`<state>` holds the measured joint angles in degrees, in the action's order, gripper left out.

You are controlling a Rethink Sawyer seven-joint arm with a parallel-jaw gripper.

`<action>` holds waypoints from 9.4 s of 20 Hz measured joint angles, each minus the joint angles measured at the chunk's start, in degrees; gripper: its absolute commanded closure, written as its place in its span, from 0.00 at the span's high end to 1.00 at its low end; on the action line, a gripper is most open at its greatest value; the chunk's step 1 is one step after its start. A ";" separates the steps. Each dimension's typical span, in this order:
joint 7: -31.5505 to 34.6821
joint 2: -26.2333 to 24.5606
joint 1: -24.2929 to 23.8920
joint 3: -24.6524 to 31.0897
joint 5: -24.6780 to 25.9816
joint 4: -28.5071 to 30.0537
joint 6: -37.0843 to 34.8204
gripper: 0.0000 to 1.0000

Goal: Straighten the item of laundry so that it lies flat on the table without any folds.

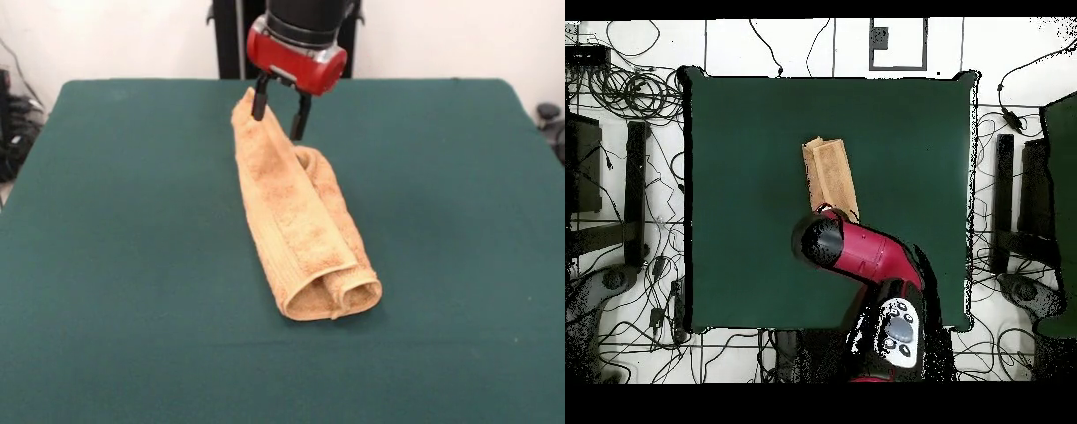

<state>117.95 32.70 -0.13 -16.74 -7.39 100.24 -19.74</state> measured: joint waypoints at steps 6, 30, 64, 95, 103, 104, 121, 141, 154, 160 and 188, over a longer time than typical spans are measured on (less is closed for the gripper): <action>0.00 1.24 -3.06 2.55 1.85 1.59 0.16 1.00; 0.00 3.38 -5.73 4.04 8.87 2.70 -0.09 1.00; -0.13 1.75 -22.52 22.35 25.42 1.03 -6.70 1.00; -0.69 7.51 -34.22 36.25 32.85 5.37 -23.52 1.00; -0.69 4.48 -33.73 38.25 35.80 5.35 -22.85 1.00; -0.69 4.29 -33.63 38.28 36.05 5.35 -22.63 1.00; -0.69 6.25 -30.25 38.28 44.65 5.34 -18.37 1.00; -0.69 7.83 -26.61 37.43 47.70 2.90 -18.38 1.00; -0.69 3.36 -29.47 37.49 47.53 2.67 -18.38 1.00; -0.69 1.80 -30.87 37.49 47.53 2.63 -18.37 1.00; -0.69 3.28 -31.83 37.51 46.88 4.00 -18.37 0.00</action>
<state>117.25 35.98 -31.96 20.77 39.49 104.24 -38.11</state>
